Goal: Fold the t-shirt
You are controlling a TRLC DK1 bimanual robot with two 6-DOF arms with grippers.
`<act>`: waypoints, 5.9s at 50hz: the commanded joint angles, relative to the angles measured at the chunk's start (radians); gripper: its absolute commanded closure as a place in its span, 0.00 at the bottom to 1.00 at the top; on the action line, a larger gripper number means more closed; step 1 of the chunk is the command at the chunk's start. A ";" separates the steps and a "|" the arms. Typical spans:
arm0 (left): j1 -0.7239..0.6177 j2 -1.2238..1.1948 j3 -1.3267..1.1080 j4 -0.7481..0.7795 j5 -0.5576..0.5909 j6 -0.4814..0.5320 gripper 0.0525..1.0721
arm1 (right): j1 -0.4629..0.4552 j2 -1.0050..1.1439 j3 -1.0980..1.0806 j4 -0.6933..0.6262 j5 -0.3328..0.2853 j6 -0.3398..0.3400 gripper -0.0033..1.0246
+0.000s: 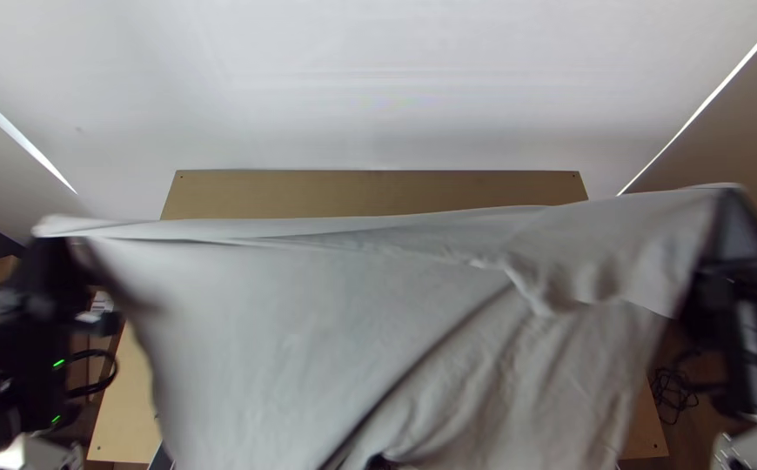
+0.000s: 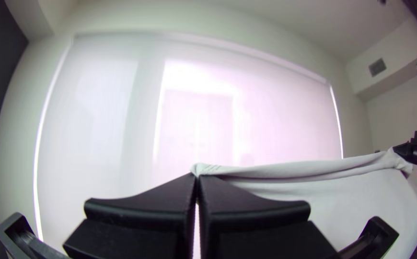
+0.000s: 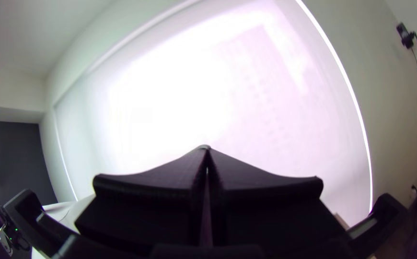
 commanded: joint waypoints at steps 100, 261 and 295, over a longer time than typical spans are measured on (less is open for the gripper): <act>0.065 1.657 0.433 0.220 0.019 -0.102 0.98 | 0.068 1.584 0.392 0.172 0.031 0.033 0.97; 0.166 0.686 -0.300 -0.030 0.128 0.019 0.04 | 0.160 0.222 -0.593 -0.414 0.030 0.122 0.12; 0.105 0.522 -0.288 -0.128 0.128 -0.023 0.04 | 0.454 0.362 -0.677 -0.848 -0.144 0.245 0.31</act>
